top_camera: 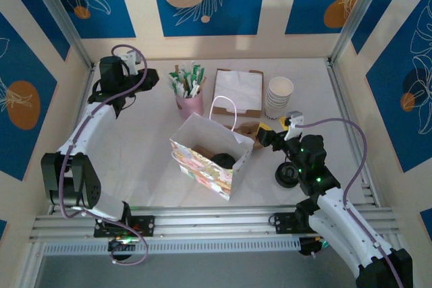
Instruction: Pack the takeout coffee
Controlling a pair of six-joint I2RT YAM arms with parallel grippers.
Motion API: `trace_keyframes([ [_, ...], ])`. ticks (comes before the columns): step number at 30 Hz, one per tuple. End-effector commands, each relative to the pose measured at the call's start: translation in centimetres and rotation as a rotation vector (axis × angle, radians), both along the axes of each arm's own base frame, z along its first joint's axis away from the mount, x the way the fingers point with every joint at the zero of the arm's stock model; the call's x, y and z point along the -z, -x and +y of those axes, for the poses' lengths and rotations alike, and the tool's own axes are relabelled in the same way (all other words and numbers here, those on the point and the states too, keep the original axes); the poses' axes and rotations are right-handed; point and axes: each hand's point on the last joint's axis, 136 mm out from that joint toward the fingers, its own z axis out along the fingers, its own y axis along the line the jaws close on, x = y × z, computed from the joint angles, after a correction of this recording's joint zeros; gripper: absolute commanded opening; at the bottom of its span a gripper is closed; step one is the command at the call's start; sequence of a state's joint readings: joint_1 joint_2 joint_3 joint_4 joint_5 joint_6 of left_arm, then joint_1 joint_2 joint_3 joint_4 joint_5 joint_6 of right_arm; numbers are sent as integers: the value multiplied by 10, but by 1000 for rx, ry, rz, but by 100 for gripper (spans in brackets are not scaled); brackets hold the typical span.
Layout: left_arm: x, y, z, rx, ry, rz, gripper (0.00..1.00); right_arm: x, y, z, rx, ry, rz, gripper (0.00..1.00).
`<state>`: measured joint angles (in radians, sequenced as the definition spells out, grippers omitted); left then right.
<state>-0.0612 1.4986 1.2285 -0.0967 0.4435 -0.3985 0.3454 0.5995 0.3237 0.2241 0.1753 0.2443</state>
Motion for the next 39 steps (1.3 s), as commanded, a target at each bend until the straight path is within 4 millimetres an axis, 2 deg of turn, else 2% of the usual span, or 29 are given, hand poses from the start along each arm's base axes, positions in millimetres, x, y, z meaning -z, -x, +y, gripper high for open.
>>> trace_keyframes([
  [1, -12, 4, 9, -16, -28, -28, 11, -10, -1, 1, -5, -16, -29, 83],
  [5, -14, 4, 5, 4, -18, -37, 1, -10, -1, 1, -6, -16, -30, 83],
  [10, -24, 6, 3, 20, 5, -59, 1, -10, -1, 1, -6, -14, -28, 83],
  [11, -25, 6, 3, 20, 8, -60, 3, -10, -1, 1, -4, -15, -30, 83],
  [13, -23, 5, 6, 12, 5, -58, 16, -10, -1, 1, -5, -15, -29, 83],
  [15, -18, 4, 5, 20, 4, -41, 19, -10, -1, 0, -1, -16, -30, 83],
  [17, -15, 3, 2, 37, 8, -24, 19, -10, -1, 0, -1, -14, -30, 83],
  [19, -10, 4, -5, 74, 23, -4, 14, -10, -1, 0, -3, -16, -30, 84],
  [23, 3, 2, -14, 122, 6, 46, 24, -10, -1, 1, -5, -16, -29, 84],
  [30, 12, -2, -27, 178, -61, 67, 24, -10, -1, 2, -11, -16, -28, 84],
  [32, 13, -2, -31, 192, -79, 68, 29, -10, -1, 2, -10, -16, -26, 84],
  [39, 19, -8, -35, 203, -104, 89, 31, -9, -1, 2, -14, -18, -25, 84],
])
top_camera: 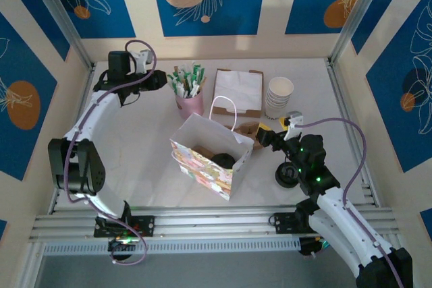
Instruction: Pack the takeout coffee
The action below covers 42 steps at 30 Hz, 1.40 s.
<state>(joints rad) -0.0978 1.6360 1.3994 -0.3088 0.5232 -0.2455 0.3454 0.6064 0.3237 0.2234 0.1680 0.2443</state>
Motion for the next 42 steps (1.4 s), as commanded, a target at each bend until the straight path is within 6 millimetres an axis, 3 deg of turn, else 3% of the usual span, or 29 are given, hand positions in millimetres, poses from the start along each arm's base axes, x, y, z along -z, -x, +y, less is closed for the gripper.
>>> trace_keyframes([
  [1, -3, -4, -8, 44, -16, -8, 31, -11, -1, 0, -4, -20, -31, 84],
  [15, 3, -8, -14, 60, -68, 11, 31, -11, -1, 2, -13, -23, -27, 84],
  [23, 1, -11, -18, 63, -72, 7, 16, -11, -1, 3, -16, -24, -27, 84],
  [29, 2, -10, -16, 64, -88, 10, 26, -10, -1, 3, -17, -23, -25, 84],
  [35, 6, -11, -16, 62, -94, 17, 27, -11, -1, 2, -14, -23, -26, 84],
  [42, 7, -10, -17, 66, -94, 23, 17, -11, -1, 3, -16, -22, -26, 84],
])
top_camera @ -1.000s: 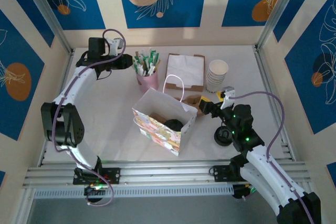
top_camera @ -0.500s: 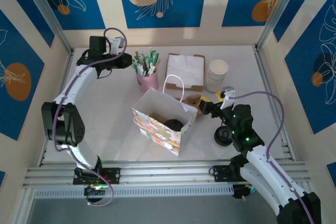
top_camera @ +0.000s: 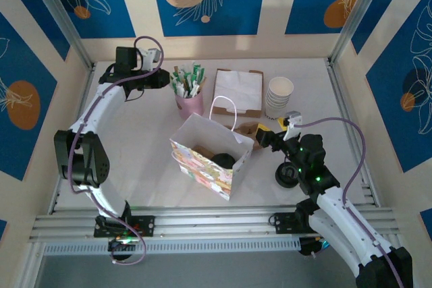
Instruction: Pack the takeout coffee
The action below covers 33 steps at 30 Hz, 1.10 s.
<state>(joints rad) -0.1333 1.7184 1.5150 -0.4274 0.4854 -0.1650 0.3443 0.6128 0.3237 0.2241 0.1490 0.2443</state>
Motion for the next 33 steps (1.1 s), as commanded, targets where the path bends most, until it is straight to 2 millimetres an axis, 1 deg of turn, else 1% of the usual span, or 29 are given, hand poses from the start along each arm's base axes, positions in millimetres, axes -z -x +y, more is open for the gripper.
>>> trace_keyframes([
  [1, -4, -3, -5, 17, -13, -13, 13, -12, -1, 0, 1, -23, -31, 84],
  [4, -7, -2, -4, 12, -17, -17, 5, -13, -2, 0, 2, -22, -32, 84],
  [7, -15, -2, -2, 5, -20, -37, 2, -13, -2, 0, 3, -23, -32, 84],
  [15, -48, 2, 5, -27, -34, -125, 2, -12, -1, 0, 0, -23, -32, 84],
  [18, -56, 1, 11, -62, -56, -154, 1, -13, -1, 0, 0, -24, -33, 84],
  [21, -64, 2, 14, -81, -52, -177, 0, -13, -1, 1, -5, -27, -32, 84],
  [27, -91, 9, 17, -108, -46, -226, 0, -15, 0, 1, -7, -29, -36, 84],
  [31, -115, 21, 25, -140, -66, -275, 0, -16, 2, 1, -8, -35, -41, 84],
  [33, -128, 29, 32, -170, -83, -303, 0, -16, 2, 0, -6, -36, -41, 84],
])
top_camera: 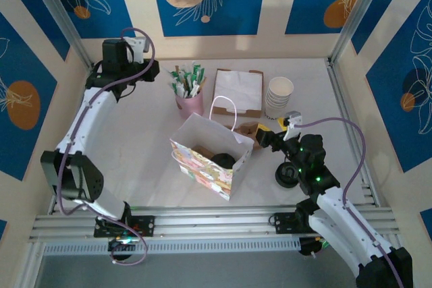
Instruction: Pack the takeout coffee
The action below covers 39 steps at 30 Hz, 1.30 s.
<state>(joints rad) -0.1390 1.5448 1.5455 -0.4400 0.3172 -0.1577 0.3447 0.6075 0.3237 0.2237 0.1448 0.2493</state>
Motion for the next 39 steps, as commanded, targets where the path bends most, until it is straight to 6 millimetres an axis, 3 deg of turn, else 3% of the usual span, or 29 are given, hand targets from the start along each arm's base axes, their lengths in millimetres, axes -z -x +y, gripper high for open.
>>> trace_keyframes([
  [1, -54, 20, 10, -55, -14, -118, 0, -16, 2, -1, -1, -33, -42, 84],
  [11, -116, 81, 30, -120, -14, -268, 0, -20, 3, -3, 7, -41, -54, 84],
  [24, -159, 158, 33, -91, 62, -343, 0, -35, 9, -2, -6, -51, -95, 85],
  [30, -167, 187, 22, -10, 114, -334, 0, -67, 14, 3, -48, -34, -171, 86],
  [39, -177, 226, -2, 150, 224, -309, 0, -150, 31, 26, -181, -52, -273, 86],
])
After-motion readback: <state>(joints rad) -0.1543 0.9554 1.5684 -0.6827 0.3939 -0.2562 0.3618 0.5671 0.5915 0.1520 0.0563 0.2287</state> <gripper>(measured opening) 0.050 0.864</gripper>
